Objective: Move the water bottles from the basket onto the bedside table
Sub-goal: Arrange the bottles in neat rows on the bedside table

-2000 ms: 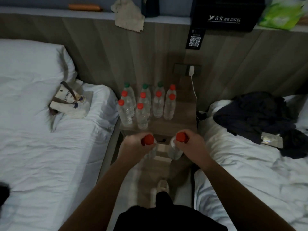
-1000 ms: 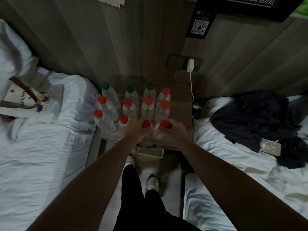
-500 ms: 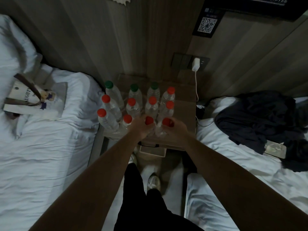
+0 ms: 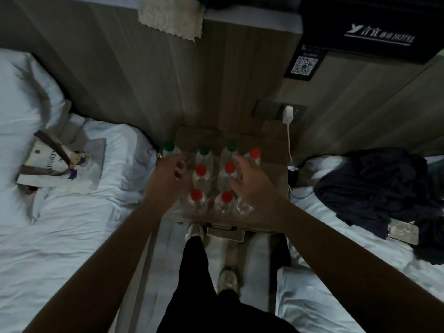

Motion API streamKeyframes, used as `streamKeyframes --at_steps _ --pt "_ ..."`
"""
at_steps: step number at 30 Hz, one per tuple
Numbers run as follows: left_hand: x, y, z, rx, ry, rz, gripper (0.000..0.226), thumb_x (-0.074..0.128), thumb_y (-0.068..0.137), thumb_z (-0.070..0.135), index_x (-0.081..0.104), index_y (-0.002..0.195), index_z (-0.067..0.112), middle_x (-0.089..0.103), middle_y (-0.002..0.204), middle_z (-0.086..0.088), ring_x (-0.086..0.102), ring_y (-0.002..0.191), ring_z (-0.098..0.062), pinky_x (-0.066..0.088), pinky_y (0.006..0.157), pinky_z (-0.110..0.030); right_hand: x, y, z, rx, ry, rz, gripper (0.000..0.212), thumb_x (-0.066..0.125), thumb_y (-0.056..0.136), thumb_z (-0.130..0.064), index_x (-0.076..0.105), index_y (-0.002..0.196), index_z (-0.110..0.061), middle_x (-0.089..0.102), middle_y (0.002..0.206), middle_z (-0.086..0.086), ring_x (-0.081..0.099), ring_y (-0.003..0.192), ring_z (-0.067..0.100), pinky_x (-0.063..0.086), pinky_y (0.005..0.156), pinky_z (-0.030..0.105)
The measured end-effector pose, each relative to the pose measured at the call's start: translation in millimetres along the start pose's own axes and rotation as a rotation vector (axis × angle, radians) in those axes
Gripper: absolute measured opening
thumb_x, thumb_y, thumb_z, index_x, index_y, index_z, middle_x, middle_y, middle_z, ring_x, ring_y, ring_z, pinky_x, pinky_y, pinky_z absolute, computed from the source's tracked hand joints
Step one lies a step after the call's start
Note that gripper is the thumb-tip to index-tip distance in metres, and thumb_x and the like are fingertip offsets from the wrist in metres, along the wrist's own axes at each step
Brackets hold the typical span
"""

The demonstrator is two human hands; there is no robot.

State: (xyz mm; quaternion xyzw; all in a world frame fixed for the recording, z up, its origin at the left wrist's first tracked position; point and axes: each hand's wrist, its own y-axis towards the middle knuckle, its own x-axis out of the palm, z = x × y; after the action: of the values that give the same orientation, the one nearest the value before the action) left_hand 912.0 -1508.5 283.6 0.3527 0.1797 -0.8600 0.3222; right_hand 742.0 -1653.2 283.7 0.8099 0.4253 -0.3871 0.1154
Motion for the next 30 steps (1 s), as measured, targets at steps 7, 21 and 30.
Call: streamKeyframes --at_steps 7,21,30 --pt "-19.6 91.2 -55.3 -0.119 0.158 -0.146 0.068 0.062 0.085 0.039 0.030 0.141 0.018 0.036 0.141 -0.013 0.045 0.124 -0.033 0.043 0.099 -0.045 45.6 102.8 -33.3 0.220 -0.137 -0.118 0.064 0.054 0.089 -0.036 0.027 0.146 -0.023 0.046 0.138 0.012 0.051 0.121 0.034 0.042 0.101 0.050" --pt "0.4 164.3 -89.3 -0.038 0.465 -0.543 0.043 0.053 0.088 0.051 0.054 0.116 0.019 0.063 0.112 -0.006 0.059 0.103 -0.025 0.041 0.078 -0.030 89.2 160.8 -26.4 0.397 -0.316 -0.229 0.050 0.058 0.088 -0.042 0.050 0.132 -0.021 0.065 0.114 0.010 0.062 0.102 0.029 0.047 0.075 0.032" --pt "7.7 152.2 -111.6 -0.126 0.073 -0.409 0.033 0.064 0.080 0.049 0.067 0.099 0.022 0.071 0.087 0.003 0.065 0.082 -0.013 0.055 0.080 -0.036 89.2 164.7 -27.0 0.418 -0.206 -0.181 0.042 0.061 0.086 -0.044 0.060 0.119 -0.018 0.067 0.106 0.008 0.063 0.098 0.026 0.047 0.077 0.031"
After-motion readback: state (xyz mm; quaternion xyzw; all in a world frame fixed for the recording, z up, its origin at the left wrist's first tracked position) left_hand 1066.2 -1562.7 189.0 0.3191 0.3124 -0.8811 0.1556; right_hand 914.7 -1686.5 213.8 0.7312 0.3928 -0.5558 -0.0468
